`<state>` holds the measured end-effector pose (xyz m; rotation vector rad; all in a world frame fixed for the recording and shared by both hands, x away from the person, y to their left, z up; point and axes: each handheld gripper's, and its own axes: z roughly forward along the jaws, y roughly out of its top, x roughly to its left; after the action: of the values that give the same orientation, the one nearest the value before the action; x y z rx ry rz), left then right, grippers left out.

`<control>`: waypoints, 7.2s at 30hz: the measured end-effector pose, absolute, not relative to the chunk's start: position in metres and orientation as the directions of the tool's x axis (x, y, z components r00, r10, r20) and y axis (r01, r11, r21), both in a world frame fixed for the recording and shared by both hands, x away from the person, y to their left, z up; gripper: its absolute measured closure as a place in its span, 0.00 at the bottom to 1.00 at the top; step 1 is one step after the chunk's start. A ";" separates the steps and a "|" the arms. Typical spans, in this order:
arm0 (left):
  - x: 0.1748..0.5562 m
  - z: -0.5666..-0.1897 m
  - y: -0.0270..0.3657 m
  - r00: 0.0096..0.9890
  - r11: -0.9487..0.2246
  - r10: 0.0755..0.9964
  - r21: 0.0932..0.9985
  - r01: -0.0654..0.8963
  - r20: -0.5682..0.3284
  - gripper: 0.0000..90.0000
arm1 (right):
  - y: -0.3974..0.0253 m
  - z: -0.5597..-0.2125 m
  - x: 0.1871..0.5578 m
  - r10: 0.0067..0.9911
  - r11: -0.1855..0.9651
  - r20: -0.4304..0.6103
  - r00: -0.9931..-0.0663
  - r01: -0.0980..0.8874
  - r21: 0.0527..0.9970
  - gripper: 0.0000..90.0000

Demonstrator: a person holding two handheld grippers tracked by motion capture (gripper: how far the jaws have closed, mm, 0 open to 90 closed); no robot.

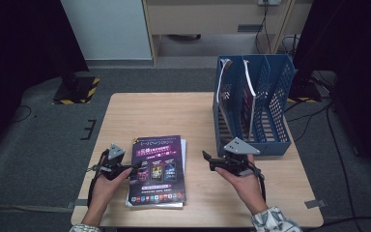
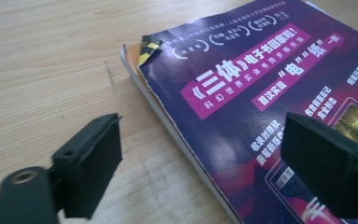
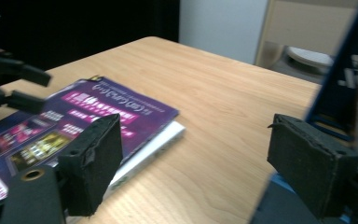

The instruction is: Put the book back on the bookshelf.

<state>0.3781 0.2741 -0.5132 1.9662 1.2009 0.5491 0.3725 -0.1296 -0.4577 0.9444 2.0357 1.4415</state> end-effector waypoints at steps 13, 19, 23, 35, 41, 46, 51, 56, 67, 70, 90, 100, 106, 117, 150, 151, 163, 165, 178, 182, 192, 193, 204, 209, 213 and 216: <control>0.379 -0.512 0.271 0.466 -0.289 0.885 0.773 0.565 -0.010 0.39 | -0.082 -0.479 0.375 0.669 0.341 -0.031 -0.743 0.269 0.901 0.42; 0.380 -0.512 0.269 0.453 -0.286 0.892 0.776 0.563 0.000 0.49 | -0.055 -0.495 0.379 0.623 0.396 -0.024 -0.782 0.289 0.872 0.52; 0.381 -0.513 0.268 0.449 -0.279 0.893 0.777 0.564 -0.006 0.53 | -0.041 -0.502 0.382 0.606 0.416 -0.024 -0.795 0.291 0.861 0.53; 0.382 -0.517 0.269 0.450 -0.250 0.892 0.783 0.570 -0.043 0.53 | -0.038 -0.513 0.391 0.607 0.411 0.054 -0.793 0.372 0.833 0.34; 0.382 -0.516 0.268 0.452 -0.252 0.891 0.782 0.570 -0.042 0.53 | -0.042 -0.515 0.394 0.616 0.408 0.075 -0.784 0.399 0.821 0.30; 0.381 -0.515 0.265 0.465 -0.272 0.885 0.777 0.567 -0.031 0.52 | -0.043 -0.516 0.395 0.617 0.410 0.085 -0.783 0.411 0.814 0.28; 0.381 -0.514 0.258 0.491 -0.296 0.871 0.774 0.560 -0.022 0.52 | -0.043 -0.518 0.395 0.612 0.417 0.101 -0.784 0.429 0.801 0.25; 0.380 -0.515 0.256 0.497 -0.300 0.867 0.775 0.556 -0.021 0.52 | -0.043 -0.520 0.396 0.609 0.427 0.113 -0.785 0.444 0.787 0.20; 0.379 -0.515 0.253 0.506 -0.314 0.863 0.776 0.547 -0.008 0.52 | -0.044 -0.525 0.399 0.617 0.434 0.134 -0.776 0.477 0.764 0.14; 0.379 -0.515 0.253 0.507 -0.313 0.862 0.775 0.548 -0.010 0.51 | -0.044 -0.527 0.401 0.613 0.426 0.157 -0.774 0.492 0.759 0.11; 0.378 -0.515 0.249 0.519 -0.337 0.855 0.774 0.537 0.012 0.46 | -0.049 -0.534 0.408 0.594 0.384 0.253 -0.764 0.545 0.745 0.10; 0.379 -0.515 0.245 0.546 -0.352 0.838 0.777 0.521 0.013 0.45 | -0.049 -0.538 0.410 0.571 0.375 0.288 -0.769 0.556 0.742 0.08; 0.378 -0.516 0.241 0.546 -0.349 0.837 0.780 0.519 0.011 0.45 | -0.049 -0.538 0.409 0.570 0.380 0.286 -0.771 0.555 0.740 0.07; 0.377 -0.517 0.240 0.531 -0.329 0.847 0.783 0.528 -0.002 0.45 | -0.049 -0.539 0.411 0.557 0.360 0.309 -0.771 0.559 0.747 0.09; 0.377 -0.518 0.244 0.526 -0.314 0.850 0.786 0.532 -0.017 0.45 | -0.014 -0.509 0.423 0.478 0.371 0.307 -0.823 0.505 0.779 0.37; 0.377 -0.518 0.244 0.526 -0.316 0.850 0.786 0.532 -0.015 0.45 | -0.013 -0.508 0.423 0.475 0.373 0.308 -0.824 0.505 0.778 0.37; 0.376 -0.517 0.245 0.520 -0.304 0.853 0.784 0.541 -0.028 0.45 | -0.005 -0.511 0.423 0.496 0.342 0.335 -0.801 0.535 0.773 0.52; 0.376 -0.517 0.244 0.520 -0.303 0.854 0.785 0.540 -0.029 0.44 | -0.006 -0.509 0.422 0.503 0.320 0.337 -0.796 0.534 0.783 0.62; 0.376 -0.513 0.246 0.528 -0.253 0.846 0.810 0.529 -0.080 0.31 | -0.012 -0.493 0.419 0.503 0.267 0.279 -0.818 0.455 0.850 0.85; 0.375 -0.511 0.248 0.527 -0.233 0.844 0.817 0.528 -0.101 0.29 | -0.015 -0.488 0.418 0.505 0.260 0.253 -0.825 0.425 0.867 0.86; 0.376 -0.509 0.247 0.536 -0.205 0.834 0.828 0.522 -0.132 0.22 | -0.021 -0.474 0.418 0.506 0.241 0.193 -0.840 0.353 0.904 0.88; 0.376 -0.508 0.247 0.538 -0.205 0.832 0.828 0.521 -0.133 0.22 | -0.022 -0.473 0.418 0.508 0.239 0.186 -0.841 0.345 0.908 0.88; 0.377 -0.502 0.248 0.552 -0.182 0.822 0.852 0.491 -0.142 0.20 | -0.023 -0.459 0.415 0.497 0.222 0.123 -0.859 0.263 0.939 0.89; 0.378 -0.495 0.251 0.547 -0.170 0.827 0.868 0.467 -0.132 0.20 | -0.023 -0.454 0.414 0.490 0.225 0.099 -0.866 0.235 0.946 0.90; 0.382 -0.487 0.253 0.550 -0.173 0.827 0.877 0.448 -0.118 0.17 | -0.025 -0.452 0.416 0.499 0.220 0.086 -0.863 0.222 0.950 0.90; 0.389 -0.482 0.254 0.550 -0.165 0.826 0.879 0.448 -0.125 0.16 | -0.026 -0.451 0.420 0.502 0.219 0.088 -0.860 0.225 0.949 0.90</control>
<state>0.3888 0.2537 -0.4822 1.7988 1.0526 0.4796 0.4198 -0.0259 -0.4508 0.6888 2.2549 1.6912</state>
